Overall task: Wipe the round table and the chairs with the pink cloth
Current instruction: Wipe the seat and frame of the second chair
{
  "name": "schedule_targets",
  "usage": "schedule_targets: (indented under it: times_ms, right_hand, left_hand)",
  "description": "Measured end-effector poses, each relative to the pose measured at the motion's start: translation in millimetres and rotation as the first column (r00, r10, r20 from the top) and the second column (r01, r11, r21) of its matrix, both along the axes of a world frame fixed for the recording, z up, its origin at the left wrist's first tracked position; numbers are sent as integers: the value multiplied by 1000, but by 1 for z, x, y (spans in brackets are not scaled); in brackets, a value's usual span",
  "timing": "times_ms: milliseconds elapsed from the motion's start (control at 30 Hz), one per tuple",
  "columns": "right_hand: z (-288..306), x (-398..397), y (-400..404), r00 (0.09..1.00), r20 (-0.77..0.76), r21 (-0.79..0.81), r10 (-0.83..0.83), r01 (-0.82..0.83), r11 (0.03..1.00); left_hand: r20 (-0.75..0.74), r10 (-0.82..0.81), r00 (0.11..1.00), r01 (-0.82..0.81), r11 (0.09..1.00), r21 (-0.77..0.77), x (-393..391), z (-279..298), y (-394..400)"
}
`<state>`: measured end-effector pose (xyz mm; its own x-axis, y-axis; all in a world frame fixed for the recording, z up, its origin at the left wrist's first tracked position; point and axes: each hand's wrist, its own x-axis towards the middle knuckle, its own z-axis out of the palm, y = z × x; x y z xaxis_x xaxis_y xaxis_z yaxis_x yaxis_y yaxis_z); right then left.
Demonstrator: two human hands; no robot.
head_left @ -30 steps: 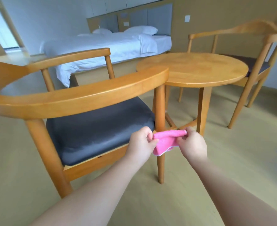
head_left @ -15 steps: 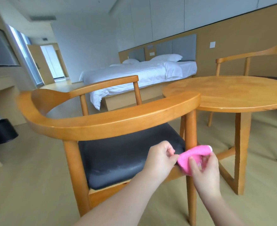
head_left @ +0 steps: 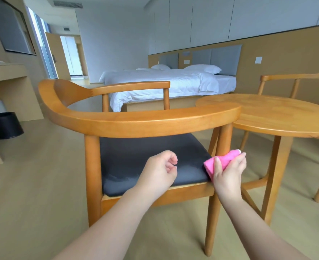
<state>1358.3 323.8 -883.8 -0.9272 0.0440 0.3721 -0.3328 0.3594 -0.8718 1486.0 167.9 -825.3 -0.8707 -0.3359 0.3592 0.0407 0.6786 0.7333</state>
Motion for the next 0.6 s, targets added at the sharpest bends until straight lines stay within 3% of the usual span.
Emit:
schedule_targets:
  times_ms: [333, 600]
  right_hand:
    - [78, -20, 9, 977, -212, -6, -11, 10, 1000]
    - [72, -17, -8, 947, -276, 6, -167, 175, 985]
  left_hand:
    - [-45, -54, 998, 54, 999, -3, -3, -7, 19]
    - [-75, -66, 995, 64, 998, -25, 3, -6, 16]
